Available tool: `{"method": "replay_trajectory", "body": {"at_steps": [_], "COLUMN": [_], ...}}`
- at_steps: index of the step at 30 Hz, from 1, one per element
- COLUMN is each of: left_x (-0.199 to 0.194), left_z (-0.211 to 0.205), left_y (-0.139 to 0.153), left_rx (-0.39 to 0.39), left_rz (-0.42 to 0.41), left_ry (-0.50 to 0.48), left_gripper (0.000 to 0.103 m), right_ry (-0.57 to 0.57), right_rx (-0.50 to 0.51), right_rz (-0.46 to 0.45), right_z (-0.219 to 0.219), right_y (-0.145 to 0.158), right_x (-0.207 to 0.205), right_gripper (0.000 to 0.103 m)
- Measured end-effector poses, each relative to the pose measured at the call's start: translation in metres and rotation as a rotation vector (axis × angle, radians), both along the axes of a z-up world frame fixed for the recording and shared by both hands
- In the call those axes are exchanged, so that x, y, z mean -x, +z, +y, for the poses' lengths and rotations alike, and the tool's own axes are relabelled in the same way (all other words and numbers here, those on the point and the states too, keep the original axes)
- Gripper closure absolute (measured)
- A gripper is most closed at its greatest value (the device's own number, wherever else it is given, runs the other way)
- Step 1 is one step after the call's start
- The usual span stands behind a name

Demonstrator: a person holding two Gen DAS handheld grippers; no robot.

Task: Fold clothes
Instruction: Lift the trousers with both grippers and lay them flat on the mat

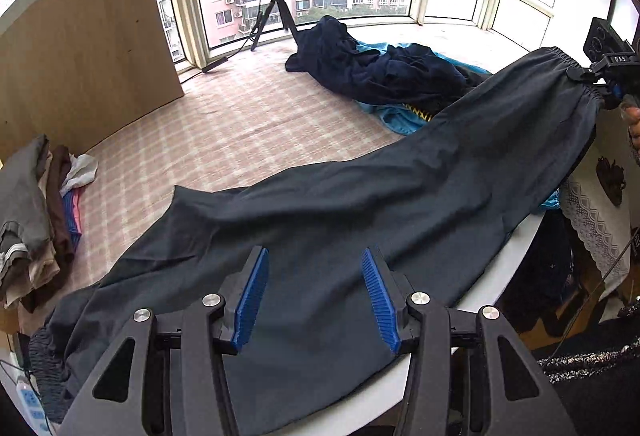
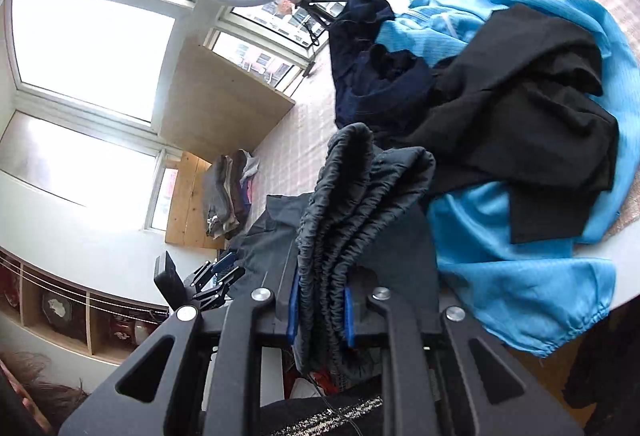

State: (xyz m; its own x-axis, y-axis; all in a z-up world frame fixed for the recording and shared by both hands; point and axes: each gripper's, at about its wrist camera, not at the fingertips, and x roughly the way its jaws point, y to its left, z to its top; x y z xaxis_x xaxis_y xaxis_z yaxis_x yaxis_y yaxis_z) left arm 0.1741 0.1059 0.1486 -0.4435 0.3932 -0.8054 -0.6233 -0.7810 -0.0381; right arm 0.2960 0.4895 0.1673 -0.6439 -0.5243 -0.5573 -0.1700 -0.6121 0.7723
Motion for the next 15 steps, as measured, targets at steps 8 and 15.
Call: {"method": "replay_trajectory", "body": {"at_steps": [8,15], "left_x": [-0.008,-0.020], "left_z": [-0.171,-0.274], "left_y": [0.005,-0.007], "left_rx": [-0.032,-0.082], "left_rz": [0.049,0.034], "left_ry": [0.082,0.186], "left_gripper": [0.056,0.056], "right_ry": [0.139,0.335], "right_rx": [-0.175,-0.320], "right_rz": [0.034,-0.007], "right_z": [-0.210,-0.402], "right_y": [0.028,-0.020], "right_x": [0.077,0.179], "right_gripper": [0.087,0.087]}}
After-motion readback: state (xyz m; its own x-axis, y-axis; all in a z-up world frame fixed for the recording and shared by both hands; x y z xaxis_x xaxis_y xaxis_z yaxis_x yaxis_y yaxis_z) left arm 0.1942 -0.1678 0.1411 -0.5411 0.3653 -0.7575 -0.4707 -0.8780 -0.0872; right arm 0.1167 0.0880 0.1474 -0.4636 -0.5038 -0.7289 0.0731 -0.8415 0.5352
